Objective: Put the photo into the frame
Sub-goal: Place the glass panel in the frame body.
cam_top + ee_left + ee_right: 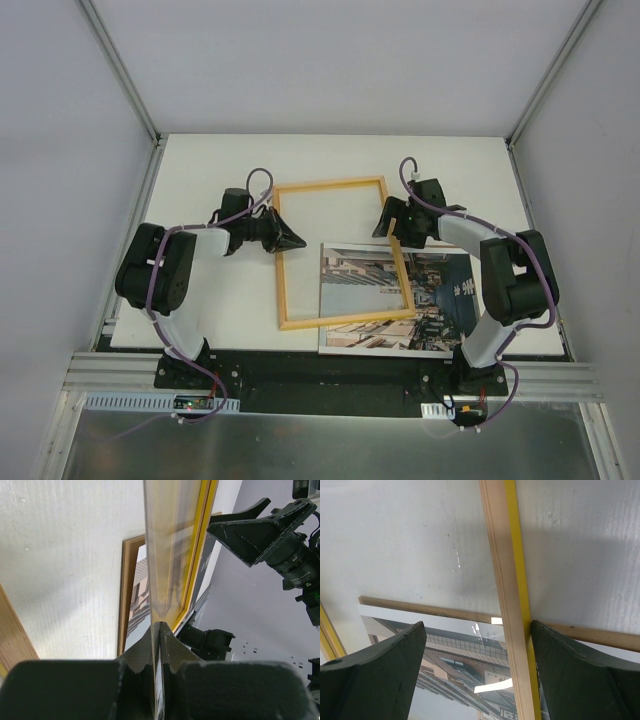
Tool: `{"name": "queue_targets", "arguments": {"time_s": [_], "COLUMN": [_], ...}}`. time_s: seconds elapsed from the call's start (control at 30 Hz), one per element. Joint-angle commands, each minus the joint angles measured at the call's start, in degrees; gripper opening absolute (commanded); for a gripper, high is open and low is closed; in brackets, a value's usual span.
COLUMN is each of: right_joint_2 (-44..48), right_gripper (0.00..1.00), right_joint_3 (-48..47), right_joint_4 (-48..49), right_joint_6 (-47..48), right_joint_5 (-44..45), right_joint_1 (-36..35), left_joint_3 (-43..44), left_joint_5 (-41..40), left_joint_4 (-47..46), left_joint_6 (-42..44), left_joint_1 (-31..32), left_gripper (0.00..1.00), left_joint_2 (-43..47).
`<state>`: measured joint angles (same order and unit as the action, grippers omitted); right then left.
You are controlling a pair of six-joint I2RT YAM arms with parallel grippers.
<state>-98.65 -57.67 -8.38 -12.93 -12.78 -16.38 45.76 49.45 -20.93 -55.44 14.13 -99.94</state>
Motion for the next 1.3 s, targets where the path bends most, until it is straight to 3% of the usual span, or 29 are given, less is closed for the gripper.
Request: {"name": "queue_targets", "arguments": {"time_s": [0.0, 0.3, 0.6, 1.27], "right_joint_2": [-0.67, 1.88, 2.94, 5.75], "right_gripper": [0.87, 0.96, 0.99, 0.96], "right_joint_3": [-1.04, 0.45, 1.51, 3.97], "right_joint_4": [-0.49, 1.26, 2.76, 6.18], "right_joint_6": [-1.31, -2.54, -3.51, -6.05], "right_joint_5": [-2.6, -4.27, -6.38, -9.54], "right_joint_1": [-0.93, -0.67, -0.14, 1.53], "left_joint_3": [-1.46, -3.83, -6.29, -6.65], "left_joint_5": [1.96, 2.75, 3.81, 4.25], "left_joint_4": [-5.78, -14.31, -24.33, -25.48], "left_joint_6": [1.04, -2.39, -7.49, -3.1], "left_joint_1": [-0.33, -0.42, -1.12, -1.12], "left_gripper": [0.0, 0.0, 0.0, 0.0], "left_joint_2": [3.35, 3.35, 2.82, 4.58]}}
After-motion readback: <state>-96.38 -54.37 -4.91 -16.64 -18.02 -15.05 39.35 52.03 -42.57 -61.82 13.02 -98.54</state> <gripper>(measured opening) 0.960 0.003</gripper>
